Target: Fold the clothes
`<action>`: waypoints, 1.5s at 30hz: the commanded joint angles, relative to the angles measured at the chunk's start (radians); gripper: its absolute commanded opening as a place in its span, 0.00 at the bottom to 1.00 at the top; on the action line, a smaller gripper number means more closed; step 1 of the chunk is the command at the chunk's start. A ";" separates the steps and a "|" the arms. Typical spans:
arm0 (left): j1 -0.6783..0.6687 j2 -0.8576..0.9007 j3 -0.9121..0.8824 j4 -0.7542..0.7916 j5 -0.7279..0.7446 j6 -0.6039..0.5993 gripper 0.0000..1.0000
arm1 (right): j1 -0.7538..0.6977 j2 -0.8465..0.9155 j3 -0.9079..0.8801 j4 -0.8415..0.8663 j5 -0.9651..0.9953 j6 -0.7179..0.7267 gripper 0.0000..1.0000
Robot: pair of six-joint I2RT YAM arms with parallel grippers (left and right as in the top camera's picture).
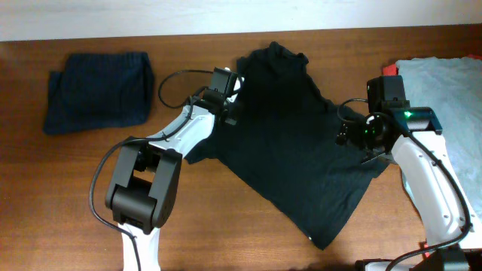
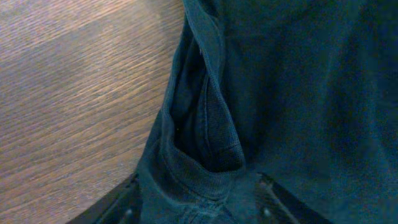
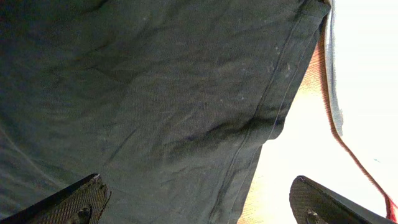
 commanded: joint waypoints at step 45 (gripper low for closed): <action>0.097 0.058 0.085 0.076 -0.180 0.037 0.15 | -0.006 -0.002 0.016 0.000 0.011 0.004 0.99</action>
